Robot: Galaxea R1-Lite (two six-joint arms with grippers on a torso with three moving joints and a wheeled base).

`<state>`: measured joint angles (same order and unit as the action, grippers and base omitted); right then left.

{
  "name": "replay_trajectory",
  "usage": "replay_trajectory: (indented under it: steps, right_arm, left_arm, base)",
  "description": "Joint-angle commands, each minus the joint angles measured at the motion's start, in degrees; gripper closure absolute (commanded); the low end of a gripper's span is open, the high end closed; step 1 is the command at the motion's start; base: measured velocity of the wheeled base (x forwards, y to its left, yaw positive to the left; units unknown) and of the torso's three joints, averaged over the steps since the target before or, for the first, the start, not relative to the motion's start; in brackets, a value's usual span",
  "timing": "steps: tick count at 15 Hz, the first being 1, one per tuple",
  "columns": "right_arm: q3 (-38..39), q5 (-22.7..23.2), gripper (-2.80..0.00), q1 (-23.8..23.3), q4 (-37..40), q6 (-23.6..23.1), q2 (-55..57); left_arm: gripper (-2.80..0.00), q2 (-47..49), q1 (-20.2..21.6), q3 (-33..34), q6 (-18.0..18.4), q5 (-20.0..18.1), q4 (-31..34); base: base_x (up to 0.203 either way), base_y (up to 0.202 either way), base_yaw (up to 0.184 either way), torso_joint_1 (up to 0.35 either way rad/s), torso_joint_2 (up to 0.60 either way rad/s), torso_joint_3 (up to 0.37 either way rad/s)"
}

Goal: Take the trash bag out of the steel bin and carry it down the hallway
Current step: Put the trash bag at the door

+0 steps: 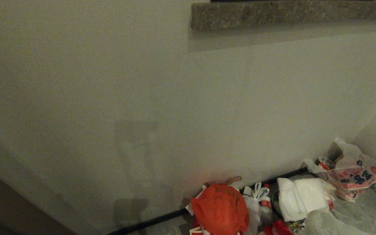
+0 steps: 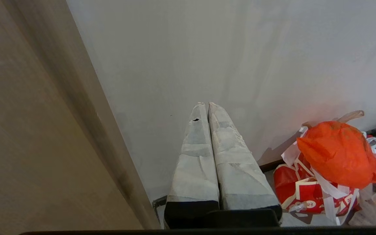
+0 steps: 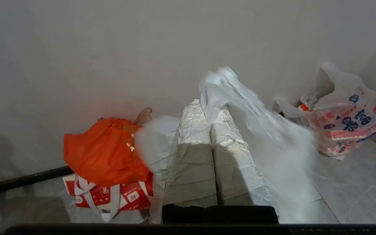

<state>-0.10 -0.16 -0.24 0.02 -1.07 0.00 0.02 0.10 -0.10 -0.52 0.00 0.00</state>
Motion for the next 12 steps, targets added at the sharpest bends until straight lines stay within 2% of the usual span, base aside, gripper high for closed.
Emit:
replay_trajectory:
  steps: [1,12]
  right_arm:
    - [0.04,-0.02,0.0,-0.02,-0.02,-0.07,0.0]
    - [0.06,-0.02,0.0,-0.02,-0.02,-0.16,0.0]
  left_arm:
    - [0.0,0.06,-0.01,0.01,-0.01,0.0,0.0]
    - [0.0,0.06,-0.01,0.01,-0.01,0.0,0.0]
  base:
    - [0.0,0.0,0.0,0.0,0.0,0.0]
    - [0.0,0.0,0.0,0.0,0.0,0.0]
